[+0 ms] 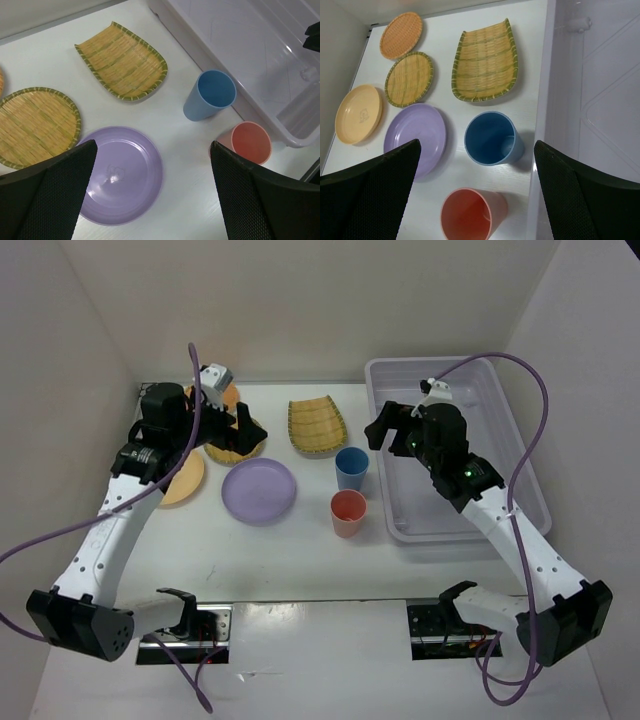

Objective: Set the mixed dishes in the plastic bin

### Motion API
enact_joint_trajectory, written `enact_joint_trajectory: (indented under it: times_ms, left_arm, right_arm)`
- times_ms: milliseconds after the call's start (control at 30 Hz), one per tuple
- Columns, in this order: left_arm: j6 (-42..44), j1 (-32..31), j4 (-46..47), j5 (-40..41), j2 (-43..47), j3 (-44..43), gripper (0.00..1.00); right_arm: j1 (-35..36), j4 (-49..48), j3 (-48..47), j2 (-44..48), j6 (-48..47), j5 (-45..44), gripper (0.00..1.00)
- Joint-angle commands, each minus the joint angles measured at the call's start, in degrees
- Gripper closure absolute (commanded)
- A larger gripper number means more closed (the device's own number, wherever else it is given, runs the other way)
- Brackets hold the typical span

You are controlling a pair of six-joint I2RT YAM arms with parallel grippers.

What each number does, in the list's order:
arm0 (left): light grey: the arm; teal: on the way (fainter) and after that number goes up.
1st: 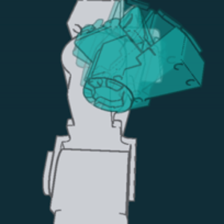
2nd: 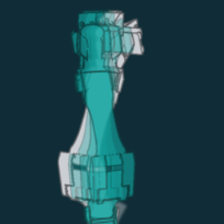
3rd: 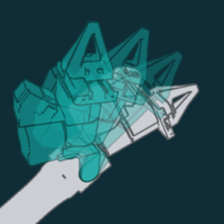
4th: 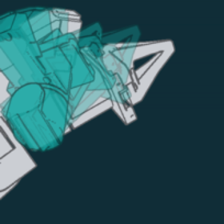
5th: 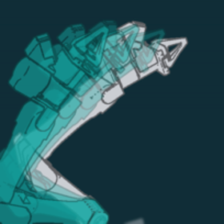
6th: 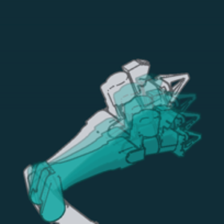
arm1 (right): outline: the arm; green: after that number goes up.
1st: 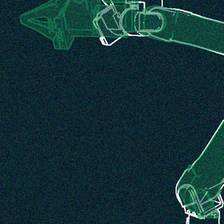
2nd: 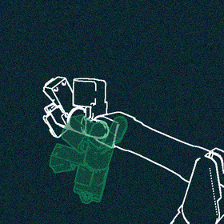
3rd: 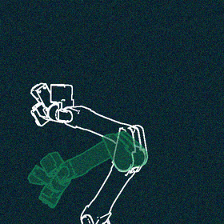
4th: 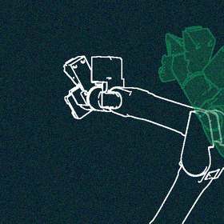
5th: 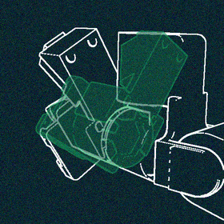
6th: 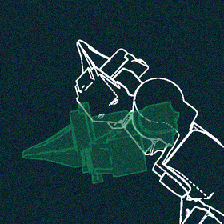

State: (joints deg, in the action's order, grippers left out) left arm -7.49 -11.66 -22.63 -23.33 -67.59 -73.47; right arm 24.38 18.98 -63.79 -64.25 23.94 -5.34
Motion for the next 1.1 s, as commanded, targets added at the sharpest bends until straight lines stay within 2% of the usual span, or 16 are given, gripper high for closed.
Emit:
enact_joint_trajectory:
  times_ms: [0,100,233,300,433,600,700,833,1067]
  left_arm:
    - [1.9,-1.6,1.1,-1.6,-2.4,-4.0,0.0]
    - [1.9,-4.3,0.6,2.9,-5.1,-4.7,0.0]
    - [-0.5,-8.8,1.4,2.9,-9.0,-5.8,0.0]
    - [-1.6,-12.5,1.9,7.0,-11.8,-7.6,0.0]
    - [-3.3,-16.0,0.0,16.3,-16.2,-10.5,0.0]
    - [-6.5,-16.0,2.1,23.1,-14.9,-7.9,0.0]
    - [-6.5,-15.5,2.8,23.2,-13.5,-7.1,0.0]
    - [-7.0,-14.4,2.2,23.2,-13.5,-6.5,0.0]
    - [-7.5,-13.8,2.2,21.5,-13.5,-5.4,0.0]
  right_arm:
    - [0.2,1.0,-2.8,2.4,-2.1,2.1,0.02]
    - [0.2,2.6,-1.7,2.4,-2.7,2.7,0.02]
    - [2.2,7.4,-2.2,0.3,-4.5,2.6,0.07]
    - [3.7,9.9,-2.7,-0.9,-5.0,2.0,0.08]
    - [4.4,12.8,-3.3,-1.4,-6.5,3.2,0.17]
    - [5.0,14.9,-2.0,-1.4,-8.9,4.9,0.27]
    - [5.0,14.4,0.5,-2.0,-9.4,8.5,0.31]
    - [8.5,13.8,2.6,-4.5,-9.4,8.0,0.32]
    - [10.5,13.8,4.3,-5.7,-8.9,6.1,0.32]
